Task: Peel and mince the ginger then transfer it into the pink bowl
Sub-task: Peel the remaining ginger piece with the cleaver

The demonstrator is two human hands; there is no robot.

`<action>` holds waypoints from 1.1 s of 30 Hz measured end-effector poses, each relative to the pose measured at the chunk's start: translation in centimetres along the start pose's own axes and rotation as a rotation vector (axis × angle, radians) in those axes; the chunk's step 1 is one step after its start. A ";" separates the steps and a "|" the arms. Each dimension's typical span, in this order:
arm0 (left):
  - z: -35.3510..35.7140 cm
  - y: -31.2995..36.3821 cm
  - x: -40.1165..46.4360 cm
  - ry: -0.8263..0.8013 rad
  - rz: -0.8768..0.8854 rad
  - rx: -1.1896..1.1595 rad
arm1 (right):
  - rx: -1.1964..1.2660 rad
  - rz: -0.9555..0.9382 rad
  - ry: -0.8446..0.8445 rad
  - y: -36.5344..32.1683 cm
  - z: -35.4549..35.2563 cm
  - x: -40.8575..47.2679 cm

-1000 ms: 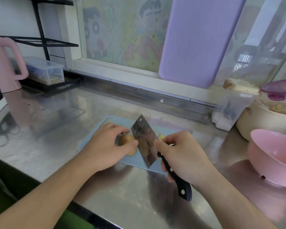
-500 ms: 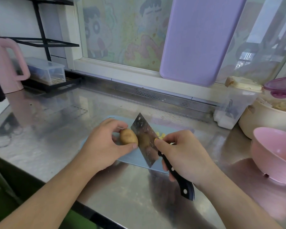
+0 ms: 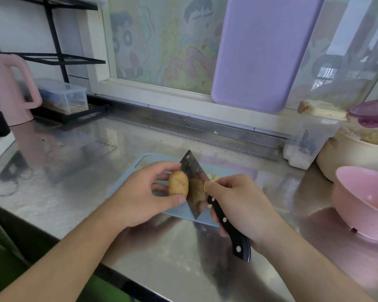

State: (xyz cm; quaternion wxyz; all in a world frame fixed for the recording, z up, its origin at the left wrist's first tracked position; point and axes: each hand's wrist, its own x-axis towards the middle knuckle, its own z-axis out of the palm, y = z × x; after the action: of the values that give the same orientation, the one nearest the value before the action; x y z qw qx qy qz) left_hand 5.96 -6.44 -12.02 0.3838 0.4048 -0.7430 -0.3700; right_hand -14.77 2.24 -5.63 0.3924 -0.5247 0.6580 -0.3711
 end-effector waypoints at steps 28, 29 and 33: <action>0.2 0.8 -0.5 0.192 -0.041 0.057 | 0.036 -0.124 0.010 -1.3 -1.1 -0.8; 0.2 0.8 -0.5 0.189 -0.048 0.047 | 0.037 -0.124 0.004 -1.4 -1.2 -0.9; 0.0 0.9 -0.5 0.166 -0.066 0.023 | 0.016 -0.133 -0.012 -1.6 -1.3 -1.2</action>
State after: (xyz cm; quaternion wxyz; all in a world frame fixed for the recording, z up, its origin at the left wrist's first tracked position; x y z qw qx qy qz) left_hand 5.89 -5.60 -11.35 0.4269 0.4627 -0.6992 -0.3389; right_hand -15.16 3.29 -3.50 0.3752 -0.5663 0.6164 -0.3983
